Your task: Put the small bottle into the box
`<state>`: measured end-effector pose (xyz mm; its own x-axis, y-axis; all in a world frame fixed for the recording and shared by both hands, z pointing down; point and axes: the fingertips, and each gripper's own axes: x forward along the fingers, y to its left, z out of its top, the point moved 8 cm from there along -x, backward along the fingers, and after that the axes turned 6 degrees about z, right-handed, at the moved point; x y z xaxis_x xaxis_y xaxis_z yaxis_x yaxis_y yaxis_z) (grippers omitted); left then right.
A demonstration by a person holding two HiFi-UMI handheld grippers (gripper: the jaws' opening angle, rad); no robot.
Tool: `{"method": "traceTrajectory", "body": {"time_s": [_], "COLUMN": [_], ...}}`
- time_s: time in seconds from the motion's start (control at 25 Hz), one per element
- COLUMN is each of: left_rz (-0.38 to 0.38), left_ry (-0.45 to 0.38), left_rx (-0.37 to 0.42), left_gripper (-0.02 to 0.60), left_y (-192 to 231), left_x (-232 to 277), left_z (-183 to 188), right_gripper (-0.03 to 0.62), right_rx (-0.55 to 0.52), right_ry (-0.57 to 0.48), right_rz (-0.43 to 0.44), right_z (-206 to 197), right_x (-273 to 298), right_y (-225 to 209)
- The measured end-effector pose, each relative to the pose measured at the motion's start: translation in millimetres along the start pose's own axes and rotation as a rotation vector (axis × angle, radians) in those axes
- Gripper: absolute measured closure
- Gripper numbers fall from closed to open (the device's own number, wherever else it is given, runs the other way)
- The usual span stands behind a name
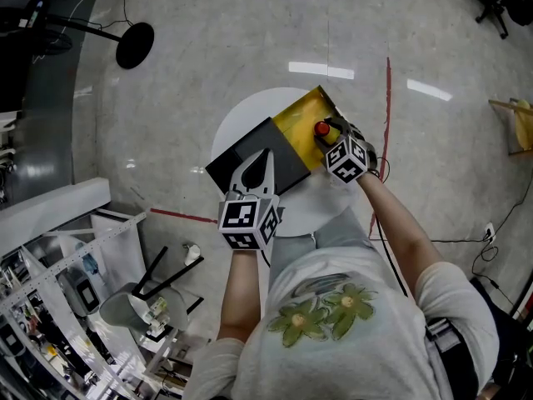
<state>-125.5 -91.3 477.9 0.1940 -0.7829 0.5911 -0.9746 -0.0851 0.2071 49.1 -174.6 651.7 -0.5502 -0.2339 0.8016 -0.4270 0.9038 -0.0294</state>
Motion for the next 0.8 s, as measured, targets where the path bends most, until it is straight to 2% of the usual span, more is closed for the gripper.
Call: {"method": "traceTrajectory", "body": {"time_s": [0.08, 0.36, 0.52, 0.8], "left_rz": [-0.004, -0.017, -0.032, -0.072], "left_ry": [-0.004, -0.019, -0.03, -0.065], "left_rx": [0.001, 0.005, 0.009, 0.014], "left_gripper": [0.58, 0.581, 0.581, 0.581], "left_y": [-0.3, 2.2, 1.6, -5.8], "left_x": [-2.5, -11.9, -17.5, -28.1], "left_z": [0.1, 1.5, 2.5, 8.0], "right_gripper": [0.354, 0.355, 0.355, 0.419], "right_rx": [0.011, 0.101, 0.113, 0.13], "right_ry": [-0.003, -0.094, -0.152, -0.281], "right_rz": [0.006, -0.016, -0.042, -0.105], "right_z": [0.0, 12.2, 21.2, 40.0], "right_x": [-1.4, -28.4, -50.6, -101.4], "right_y": [1.4, 2.4, 5.3, 16.0]}}
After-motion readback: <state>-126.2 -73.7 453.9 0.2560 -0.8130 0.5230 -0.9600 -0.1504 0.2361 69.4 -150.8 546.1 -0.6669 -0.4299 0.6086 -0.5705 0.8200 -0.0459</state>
